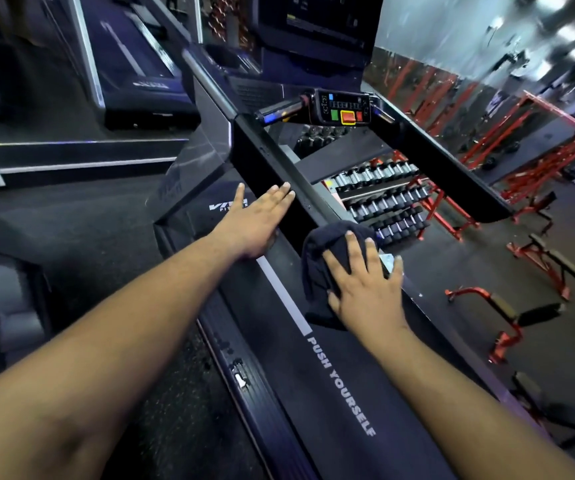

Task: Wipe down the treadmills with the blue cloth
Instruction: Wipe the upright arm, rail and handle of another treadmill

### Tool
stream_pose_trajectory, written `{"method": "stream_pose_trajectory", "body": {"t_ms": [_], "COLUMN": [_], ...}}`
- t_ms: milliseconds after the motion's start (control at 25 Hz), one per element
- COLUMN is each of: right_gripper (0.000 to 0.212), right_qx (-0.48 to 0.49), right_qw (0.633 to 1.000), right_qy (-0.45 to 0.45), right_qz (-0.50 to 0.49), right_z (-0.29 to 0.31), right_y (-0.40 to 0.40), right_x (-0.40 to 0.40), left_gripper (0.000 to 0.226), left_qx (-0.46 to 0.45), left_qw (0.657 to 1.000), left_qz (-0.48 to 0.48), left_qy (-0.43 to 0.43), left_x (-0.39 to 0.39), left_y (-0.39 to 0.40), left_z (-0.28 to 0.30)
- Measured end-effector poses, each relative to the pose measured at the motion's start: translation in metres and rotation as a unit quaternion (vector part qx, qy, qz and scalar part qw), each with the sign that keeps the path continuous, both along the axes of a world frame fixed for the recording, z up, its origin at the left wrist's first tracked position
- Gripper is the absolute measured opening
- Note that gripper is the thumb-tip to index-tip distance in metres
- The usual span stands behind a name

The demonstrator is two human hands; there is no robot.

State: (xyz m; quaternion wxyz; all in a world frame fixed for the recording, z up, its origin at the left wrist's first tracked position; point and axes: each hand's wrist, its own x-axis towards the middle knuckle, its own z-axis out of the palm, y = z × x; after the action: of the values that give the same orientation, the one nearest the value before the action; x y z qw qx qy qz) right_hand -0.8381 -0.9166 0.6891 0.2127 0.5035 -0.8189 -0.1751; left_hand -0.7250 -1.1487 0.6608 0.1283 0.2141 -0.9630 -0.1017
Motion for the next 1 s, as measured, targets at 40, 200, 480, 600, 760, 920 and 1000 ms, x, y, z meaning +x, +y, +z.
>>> {"method": "stream_pose_trajectory", "body": {"t_ms": [40, 200, 480, 600, 760, 920, 1000], "right_gripper": [0.082, 0.1, 0.103, 0.1, 0.101, 0.111, 0.109], "right_qx": [0.009, -0.015, 0.02, -0.036, -0.078, -0.124, -0.127], "right_qw": [1.0, 0.987, 0.985, 0.973, 0.97, 0.96, 0.951], "right_qy": [-0.023, -0.148, -0.165, -0.224, -0.227, -0.249, -0.278], "right_qz": [-0.016, -0.055, -0.047, -0.028, -0.025, -0.033, -0.054], "right_z": [0.005, 0.026, 0.039, 0.04, 0.03, 0.033, 0.039], "right_y": [-0.021, -0.12, -0.139, -0.148, -0.149, -0.156, -0.161], "right_x": [0.0, -0.01, -0.024, -0.013, -0.006, -0.015, -0.022], "left_gripper": [0.076, 0.077, 0.079, 0.078, 0.083, 0.085, 0.084], "left_qx": [-0.001, 0.016, -0.022, -0.035, -0.084, -0.127, -0.15], "left_qw": [1.0, 0.999, 0.997, 0.997, 0.987, 0.961, 0.933], "left_qz": [0.003, 0.036, -0.011, -0.044, -0.113, -0.239, -0.322], "left_qy": [-0.005, -0.031, -0.072, -0.054, -0.078, -0.058, -0.054], "left_x": [-0.002, -0.01, -0.027, -0.038, -0.053, -0.067, -0.081], "left_y": [-0.003, -0.025, -0.058, -0.069, -0.085, -0.121, -0.138], "left_z": [0.0, 0.008, 0.034, 0.052, 0.062, 0.064, 0.066]}}
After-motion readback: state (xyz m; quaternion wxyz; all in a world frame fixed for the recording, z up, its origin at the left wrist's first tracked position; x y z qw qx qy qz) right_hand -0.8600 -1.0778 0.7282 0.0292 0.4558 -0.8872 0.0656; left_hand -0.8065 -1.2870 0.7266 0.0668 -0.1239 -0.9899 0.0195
